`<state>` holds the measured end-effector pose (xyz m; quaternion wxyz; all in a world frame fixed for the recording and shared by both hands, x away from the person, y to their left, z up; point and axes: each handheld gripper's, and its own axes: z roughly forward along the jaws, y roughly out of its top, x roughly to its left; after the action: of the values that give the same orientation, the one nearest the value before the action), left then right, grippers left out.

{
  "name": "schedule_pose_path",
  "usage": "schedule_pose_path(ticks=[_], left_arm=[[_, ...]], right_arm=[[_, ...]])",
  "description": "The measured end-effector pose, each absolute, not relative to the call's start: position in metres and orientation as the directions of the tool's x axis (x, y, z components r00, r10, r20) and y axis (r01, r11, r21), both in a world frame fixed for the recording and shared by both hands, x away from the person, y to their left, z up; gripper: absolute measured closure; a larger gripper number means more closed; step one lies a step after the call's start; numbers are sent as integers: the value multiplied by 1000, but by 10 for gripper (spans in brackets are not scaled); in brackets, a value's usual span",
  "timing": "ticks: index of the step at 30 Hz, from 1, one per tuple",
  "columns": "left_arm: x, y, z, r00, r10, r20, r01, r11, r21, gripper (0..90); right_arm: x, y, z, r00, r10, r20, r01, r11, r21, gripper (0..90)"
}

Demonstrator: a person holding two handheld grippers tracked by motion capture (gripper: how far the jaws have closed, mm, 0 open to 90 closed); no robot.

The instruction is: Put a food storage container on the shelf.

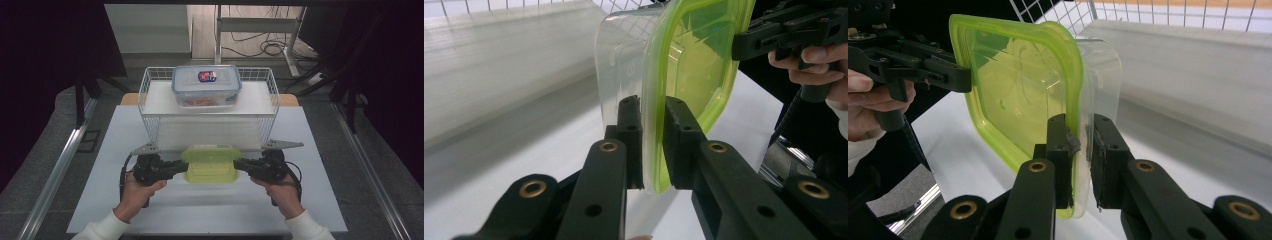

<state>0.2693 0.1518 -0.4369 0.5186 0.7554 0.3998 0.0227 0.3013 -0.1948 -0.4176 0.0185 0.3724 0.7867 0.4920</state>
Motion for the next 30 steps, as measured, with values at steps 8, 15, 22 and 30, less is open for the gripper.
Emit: schedule_pose_path(ticks=[8, 15, 22, 30], left_arm=[[274, 154, -421, 688, 625, -368, 561, -136, 817, 801], [281, 153, -408, 693, 627, -356, 547, -136, 826, 802], [286, 152, -395, 704, 625, -337, 528, -144, 837, 802], [288, 154, -382, 707, 627, -328, 512, -133, 849, 802]], right_arm=[[304, -193, -402, -731, 605, 317, 545, 236, 805, 797], [309, -193, -390, -734, 606, 307, 533, 234, 813, 798], [314, -195, -377, -740, 605, 295, 516, 229, 825, 798], [317, -194, -365, -750, 600, 277, 492, 228, 840, 798]])
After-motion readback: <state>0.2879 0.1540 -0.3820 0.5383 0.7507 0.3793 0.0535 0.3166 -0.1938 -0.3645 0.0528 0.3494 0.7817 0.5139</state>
